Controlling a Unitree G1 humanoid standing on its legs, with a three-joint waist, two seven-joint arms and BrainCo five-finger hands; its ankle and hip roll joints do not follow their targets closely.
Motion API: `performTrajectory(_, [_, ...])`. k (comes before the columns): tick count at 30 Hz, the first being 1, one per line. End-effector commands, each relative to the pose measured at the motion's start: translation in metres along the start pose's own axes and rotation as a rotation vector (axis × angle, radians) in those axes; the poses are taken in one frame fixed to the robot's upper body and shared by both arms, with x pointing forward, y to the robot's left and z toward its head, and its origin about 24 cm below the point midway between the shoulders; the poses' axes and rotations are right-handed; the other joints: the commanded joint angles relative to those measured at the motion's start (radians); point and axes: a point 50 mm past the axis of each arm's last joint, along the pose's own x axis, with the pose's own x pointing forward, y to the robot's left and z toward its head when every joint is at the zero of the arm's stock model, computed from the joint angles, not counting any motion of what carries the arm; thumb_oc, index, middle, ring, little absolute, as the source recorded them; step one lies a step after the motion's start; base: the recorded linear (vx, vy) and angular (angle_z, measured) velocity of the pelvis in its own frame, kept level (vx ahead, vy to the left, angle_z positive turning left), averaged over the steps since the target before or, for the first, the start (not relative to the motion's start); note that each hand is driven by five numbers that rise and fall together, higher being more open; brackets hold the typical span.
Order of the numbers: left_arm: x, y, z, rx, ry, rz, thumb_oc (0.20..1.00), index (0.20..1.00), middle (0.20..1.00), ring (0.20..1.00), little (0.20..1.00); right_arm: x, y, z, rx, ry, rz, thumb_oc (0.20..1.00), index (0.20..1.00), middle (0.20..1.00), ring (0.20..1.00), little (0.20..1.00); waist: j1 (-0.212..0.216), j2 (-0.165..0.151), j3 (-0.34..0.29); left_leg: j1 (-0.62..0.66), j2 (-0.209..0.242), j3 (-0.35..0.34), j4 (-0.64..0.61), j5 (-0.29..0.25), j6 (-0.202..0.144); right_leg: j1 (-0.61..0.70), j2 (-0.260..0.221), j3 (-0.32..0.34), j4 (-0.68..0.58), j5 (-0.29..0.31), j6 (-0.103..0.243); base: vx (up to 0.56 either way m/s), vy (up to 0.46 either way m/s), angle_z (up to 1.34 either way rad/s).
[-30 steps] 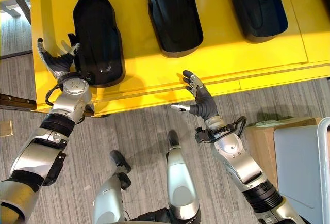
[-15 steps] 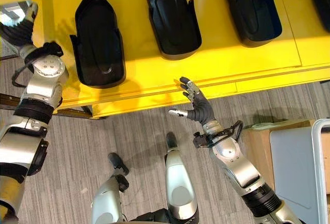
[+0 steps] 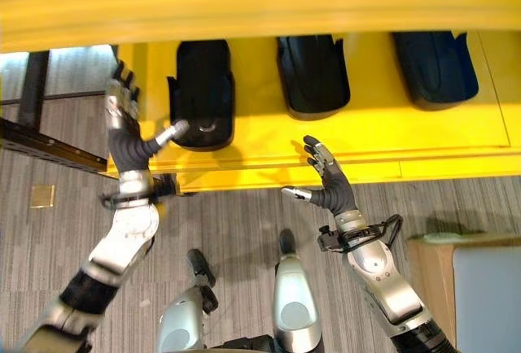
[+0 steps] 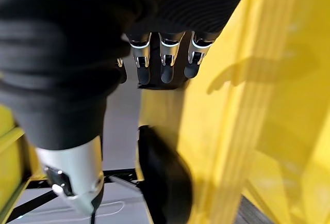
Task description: Move parts from the plastic box to the shelf.
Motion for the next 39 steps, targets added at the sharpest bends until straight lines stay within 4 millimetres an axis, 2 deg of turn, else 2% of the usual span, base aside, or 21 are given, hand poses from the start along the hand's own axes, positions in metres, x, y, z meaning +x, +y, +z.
performTrajectory(1, [0.025, 0.015, 0.011, 0.015, -0.136, -0.198, 1.000, 1.000, 1.000, 1.000, 1.000, 0.006, 0.001, 0.027, 0.002, -0.181, 0.039, 1.000, 1.000, 1.000, 1.000, 1.000, -0.009, -0.055, -0.021, 0.050, 0.046, 0.000, 0.079, -0.087, -0.020, 0.050, -0.039, -0.082, 0.019, -0.049, -0.003, 0.00, 0.101, 0.18])
performTrajectory(3, [0.017, 0.025, 0.013, -0.027, -0.134, -0.191, 1.000, 1.000, 1.000, 1.000, 1.000, 0.004, -0.002, 0.026, -0.016, -0.170, 0.043, 1.000, 1.000, 1.000, 1.000, 1.000, 0.004, -0.047, -0.037, 0.062, 0.043, -0.007, 0.075, -0.086, -0.020, 0.064, -0.044, -0.089, 0.024, -0.057, -0.007, 0.00, 0.083, 0.11])
performTrajectory(5, [0.010, 0.026, 0.018, 0.030, -0.194, -0.237, 1.000, 1.000, 1.000, 1.000, 1.000, 0.003, -0.004, 0.023, -0.026, -0.159, 0.042, 1.000, 1.000, 1.000, 1.000, 1.000, 0.017, -0.041, -0.055, 0.072, 0.040, -0.014, 0.071, -0.084, -0.019, 0.078, -0.045, -0.096, 0.019, -0.056, -0.010, 0.00, 0.058, 0.20])
performTrajectory(6, [0.002, 0.030, 0.034, 0.065, -0.287, -0.315, 1.000, 1.000, 1.000, 1.000, 1.000, 0.000, -0.008, 0.023, -0.036, -0.151, 0.041, 1.000, 1.000, 1.000, 1.000, 1.000, 0.033, -0.040, -0.077, 0.088, 0.031, -0.028, 0.068, -0.087, -0.019, 0.103, -0.059, -0.109, 0.011, -0.055, -0.006, -0.02, 0.038, 0.12])
performTrajectory(10, [-0.002, 0.034, 0.049, 0.049, -0.356, -0.385, 1.000, 1.000, 1.000, 1.000, 1.000, -0.002, -0.010, 0.023, -0.062, -0.151, 0.051, 1.000, 1.000, 1.000, 1.000, 1.000, 0.040, -0.033, -0.106, 0.105, 0.024, -0.029, 0.057, -0.088, -0.020, 0.126, -0.070, -0.114, -0.017, -0.038, 0.003, 0.00, 0.051, 0.03])
performTrajectory(14, [-0.002, 0.039, 0.054, -0.031, -0.323, -0.468, 1.000, 1.000, 1.000, 1.000, 1.000, -0.003, -0.009, 0.023, -0.093, -0.144, 0.079, 1.000, 1.000, 1.000, 1.000, 1.000, 0.043, -0.026, -0.135, 0.132, 0.011, -0.024, 0.039, -0.090, -0.020, 0.154, -0.079, -0.121, -0.038, -0.028, 0.014, 0.02, 0.080, 0.07])
performTrajectory(17, [-0.002, 0.039, 0.048, -0.082, -0.226, -0.543, 1.000, 1.000, 1.000, 1.000, 1.000, -0.002, -0.008, 0.023, -0.102, -0.129, 0.099, 1.000, 1.000, 1.000, 1.000, 1.000, 0.046, -0.021, -0.146, 0.145, 0.003, -0.024, 0.033, -0.095, -0.021, 0.170, -0.083, -0.121, -0.050, -0.025, 0.021, 0.01, 0.085, 0.07])
performTrajectory(19, [-0.010, 0.044, 0.030, -0.149, -0.033, -0.606, 1.000, 1.000, 1.000, 1.000, 1.000, -0.005, -0.010, 0.021, -0.116, -0.109, 0.133, 1.000, 1.000, 1.000, 1.000, 1.000, 0.046, -0.019, -0.153, 0.163, -0.001, -0.014, 0.024, -0.099, -0.019, 0.185, -0.085, -0.120, -0.060, -0.020, 0.028, 0.01, 0.116, 0.04])
performTrajectory(20, [-0.010, 0.044, 0.030, -0.150, -0.032, -0.606, 1.000, 1.000, 1.000, 1.000, 1.000, -0.005, -0.010, 0.021, -0.115, -0.109, 0.134, 1.000, 1.000, 1.000, 1.000, 1.000, 0.046, -0.019, -0.152, 0.164, -0.001, -0.014, 0.024, -0.099, -0.019, 0.186, -0.085, -0.120, -0.061, -0.020, 0.029, 0.00, 0.108, 0.00])
performTrajectory(23, [-0.023, 0.045, 0.014, -0.231, 0.102, -0.687, 1.000, 1.000, 1.000, 1.000, 1.000, -0.007, -0.014, 0.021, -0.156, -0.111, 0.151, 1.000, 1.000, 1.000, 1.000, 1.000, 0.037, -0.019, -0.153, 0.172, 0.008, 0.042, 0.026, -0.097, -0.018, 0.193, -0.096, -0.138, -0.071, -0.009, 0.033, -0.03, 0.098, 0.00])
performTrajectory(25, [-0.030, 0.044, 0.008, -0.343, 0.164, -0.752, 1.000, 1.000, 1.000, 1.000, 1.000, -0.008, -0.016, 0.023, -0.188, -0.123, 0.175, 1.000, 1.000, 1.000, 1.000, 1.000, 0.035, -0.022, -0.147, 0.167, -0.003, 0.056, 0.028, -0.101, -0.013, 0.191, -0.103, -0.146, -0.069, -0.006, 0.043, -0.07, 0.114, 0.08])
performTrajectory(28, [-0.035, 0.037, 0.004, -0.345, 0.166, -0.883, 1.000, 1.000, 1.000, 1.000, 1.000, -0.001, -0.010, 0.025, -0.301, -0.165, 0.288, 1.000, 1.000, 1.000, 1.000, 1.000, 0.038, -0.025, -0.128, 0.147, -0.020, 0.058, 0.047, -0.111, 0.004, 0.175, -0.107, -0.134, -0.068, 0.013, 0.054, -0.08, 0.081, 0.12])
performTrajectory(31, [-0.040, 0.039, -0.005, -0.371, 0.252, -0.903, 1.000, 1.000, 1.000, 1.000, 1.000, 0.001, -0.002, 0.028, -0.353, -0.192, 0.420, 1.000, 1.000, 1.000, 1.000, 1.000, 0.049, -0.030, -0.122, 0.148, -0.031, 0.050, 0.047, -0.117, 0.015, 0.180, -0.108, -0.127, -0.082, 0.027, 0.064, 0.01, 0.004, 0.00])
performTrajectory(32, [-0.046, 0.043, -0.012, -0.360, 0.321, -0.906, 1.000, 1.000, 1.000, 1.000, 1.000, 0.002, 0.002, 0.032, -0.375, -0.191, 0.527, 1.000, 1.000, 1.000, 1.000, 1.000, 0.061, -0.037, -0.123, 0.151, -0.036, 0.044, 0.050, -0.121, 0.020, 0.191, -0.106, -0.126, -0.092, 0.031, 0.065, 0.06, -0.018, -0.02])
performTrajectory(35, [-0.049, 0.046, -0.012, -0.360, 0.338, -0.929, 1.000, 1.000, 1.000, 1.000, 1.000, 0.002, 0.004, 0.036, -0.407, -0.201, 0.611, 1.000, 1.000, 1.000, 1.000, 1.000, 0.075, -0.041, -0.119, 0.144, -0.033, 0.038, 0.058, -0.120, 0.018, 0.195, -0.104, -0.132, -0.098, 0.030, 0.064, 0.01, 0.018, 0.00])
performTrajectory(36, [-0.049, 0.048, -0.009, -0.388, 0.329, -0.942, 1.000, 1.000, 1.000, 1.000, 1.000, 0.002, 0.006, 0.040, -0.445, -0.192, 0.687, 1.000, 1.000, 1.000, 1.000, 1.000, 0.093, -0.043, -0.113, 0.137, -0.030, 0.031, 0.075, -0.121, 0.015, 0.204, -0.103, -0.142, -0.102, 0.029, 0.060, 0.00, 0.184, 0.05])
performTrajectory(39, [-0.045, 0.041, -0.005, -0.390, 0.287, -0.984, 1.000, 1.000, 1.000, 1.000, 1.000, 0.007, 0.007, 0.037, -0.371, -0.136, 0.741, 1.000, 1.000, 1.000, 1.000, 1.000, 0.111, -0.058, -0.102, 0.120, -0.032, 0.050, 0.151, -0.153, 0.024, 0.213, -0.118, -0.150, -0.102, 0.042, 0.067, 0.04, 0.300, 0.10])
